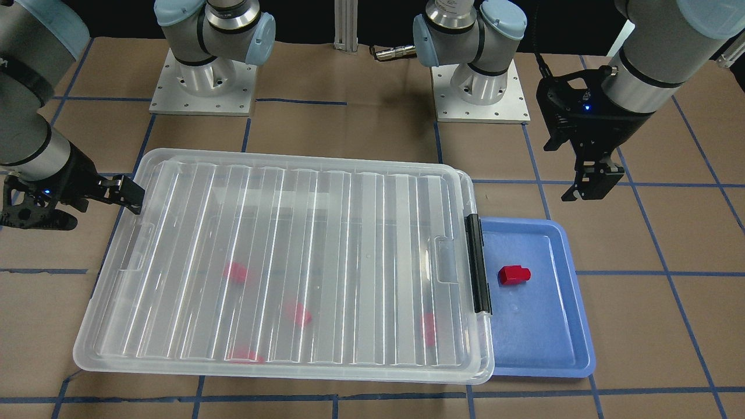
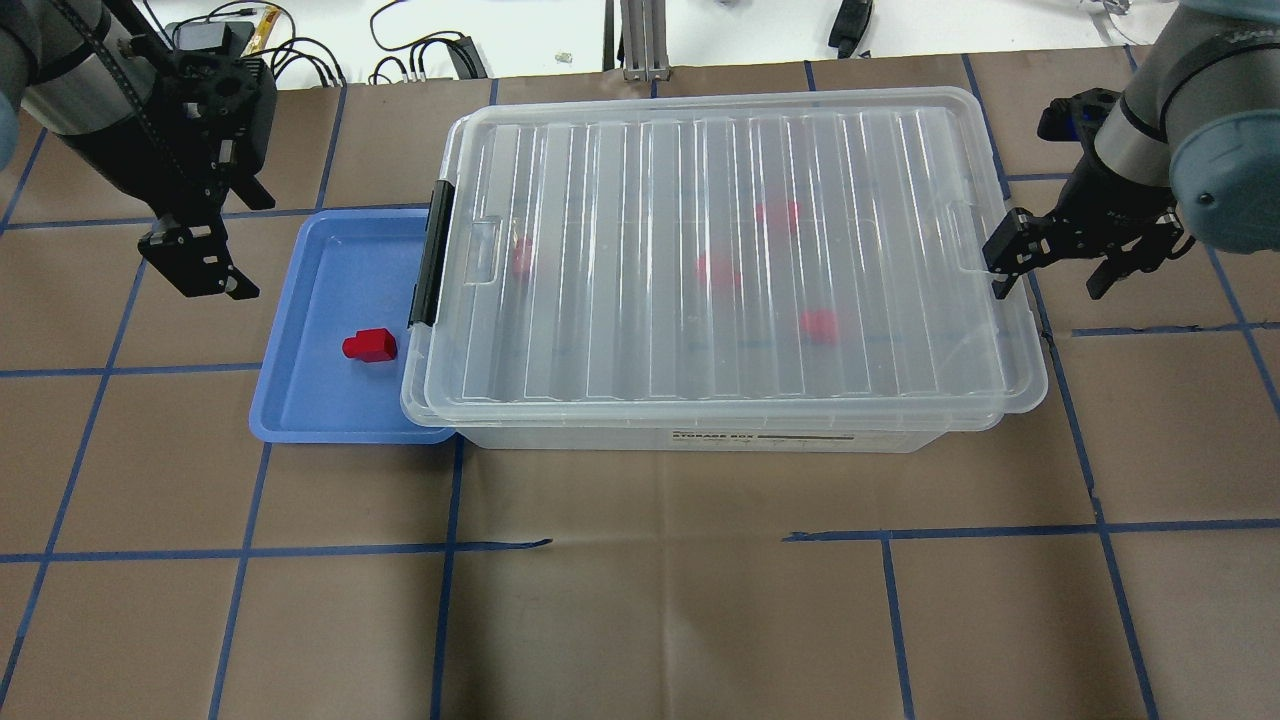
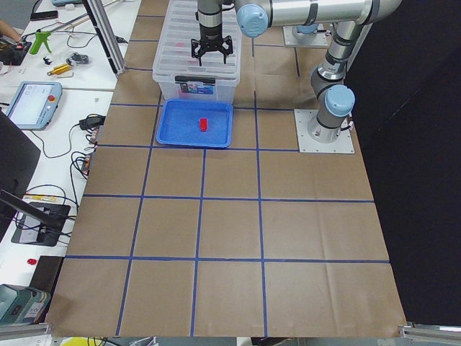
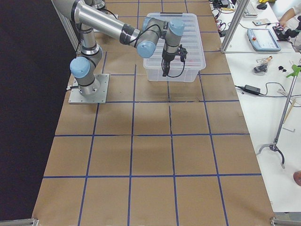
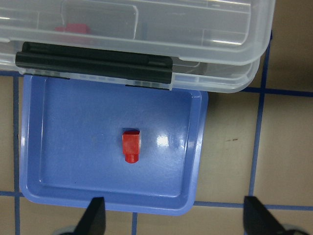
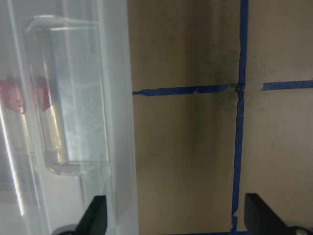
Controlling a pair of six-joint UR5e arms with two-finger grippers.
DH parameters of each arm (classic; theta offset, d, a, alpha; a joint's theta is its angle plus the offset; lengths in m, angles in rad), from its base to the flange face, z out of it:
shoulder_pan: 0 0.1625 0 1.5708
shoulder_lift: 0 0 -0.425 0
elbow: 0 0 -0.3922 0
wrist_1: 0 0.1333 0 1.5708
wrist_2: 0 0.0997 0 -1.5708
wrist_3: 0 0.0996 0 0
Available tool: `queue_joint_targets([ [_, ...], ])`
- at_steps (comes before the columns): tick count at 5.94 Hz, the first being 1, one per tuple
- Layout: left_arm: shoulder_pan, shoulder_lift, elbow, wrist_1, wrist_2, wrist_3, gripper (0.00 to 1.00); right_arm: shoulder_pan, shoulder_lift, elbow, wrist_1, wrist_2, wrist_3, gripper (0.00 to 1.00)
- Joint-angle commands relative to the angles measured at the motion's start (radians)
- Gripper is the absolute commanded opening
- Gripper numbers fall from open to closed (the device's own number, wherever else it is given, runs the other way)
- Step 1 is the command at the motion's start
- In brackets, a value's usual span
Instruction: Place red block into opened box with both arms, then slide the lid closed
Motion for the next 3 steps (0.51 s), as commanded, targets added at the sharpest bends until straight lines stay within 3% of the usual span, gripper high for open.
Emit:
queue_joint_targets([
  [1,0.006,-0.024,-0.037,0.009,-0.005,0.006,0.99,-0.041,0.003,0.0,-0.006,0.0,-0.06,1.0],
  [2,0.006,-0.073,-0.059,0.103,-0.003,0.016,0.99,-0.05,0.008,0.0,-0.006,0.0,-0.092,1.0],
  [3,0.014,-0.117,-0.066,0.12,-0.005,0.079,0.99,-0.079,0.024,-0.002,-0.041,-0.002,-0.138,1.0],
])
